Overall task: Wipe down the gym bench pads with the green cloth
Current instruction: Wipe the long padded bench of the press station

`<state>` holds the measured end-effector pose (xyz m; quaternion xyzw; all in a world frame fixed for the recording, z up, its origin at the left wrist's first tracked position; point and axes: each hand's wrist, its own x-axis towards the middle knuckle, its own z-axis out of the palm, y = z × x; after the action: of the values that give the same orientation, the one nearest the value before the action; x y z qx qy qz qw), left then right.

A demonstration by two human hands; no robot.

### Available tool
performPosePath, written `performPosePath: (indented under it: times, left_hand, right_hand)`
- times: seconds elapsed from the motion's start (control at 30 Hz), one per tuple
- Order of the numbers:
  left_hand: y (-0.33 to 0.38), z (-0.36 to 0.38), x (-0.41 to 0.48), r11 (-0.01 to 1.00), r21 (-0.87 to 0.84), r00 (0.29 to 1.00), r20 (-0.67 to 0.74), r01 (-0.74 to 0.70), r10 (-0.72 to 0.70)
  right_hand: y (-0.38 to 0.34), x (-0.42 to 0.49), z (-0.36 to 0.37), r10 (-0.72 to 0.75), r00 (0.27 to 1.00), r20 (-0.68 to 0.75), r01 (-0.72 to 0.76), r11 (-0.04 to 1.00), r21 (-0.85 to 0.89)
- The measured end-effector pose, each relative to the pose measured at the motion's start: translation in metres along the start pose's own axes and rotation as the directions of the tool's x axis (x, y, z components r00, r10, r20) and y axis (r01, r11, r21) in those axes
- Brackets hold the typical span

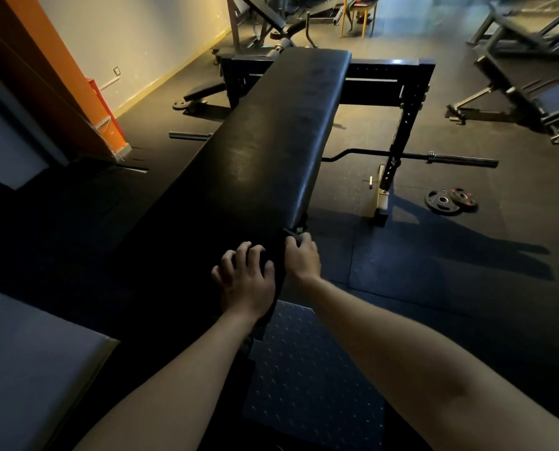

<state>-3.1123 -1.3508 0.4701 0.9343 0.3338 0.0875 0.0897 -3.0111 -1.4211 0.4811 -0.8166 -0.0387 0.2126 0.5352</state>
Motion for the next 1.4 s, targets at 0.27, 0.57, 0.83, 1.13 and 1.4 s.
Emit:
performPosePath:
  times: [0.27,0.57,0.83,1.13,1.4]
  left_hand:
    - [-0.006,-0.002,-0.003,0.997,-0.067,0.999,-0.011,-0.036,0.035]
    - [-0.022,-0.010,-0.010,0.982,-0.168,0.994,0.049,-0.087,0.096]
    - [-0.016,-0.009,-0.013,0.994,-0.069,0.995,0.045,-0.085,0.089]
    - [-0.004,-0.012,-0.010,0.997,-0.067,0.998,0.043,-0.032,0.035]
    - [0.020,-0.013,0.011,1.000,0.015,0.994,0.108,-0.013,0.011]
  right_hand:
    - [0.052,-0.075,0.011,-0.003,0.999,0.037,-0.003,0.988,0.153]
    - [0.000,0.014,-0.007,-0.232,0.973,0.003,0.225,0.942,-0.248]
    - [0.018,-0.035,0.011,-0.284,0.958,-0.032,0.273,0.944,-0.186]
    - [0.030,-0.055,0.000,-0.156,0.987,-0.027,0.157,0.987,0.040]
    - [-0.002,0.053,-0.027,-0.177,0.976,-0.130,0.193,0.973,0.126]
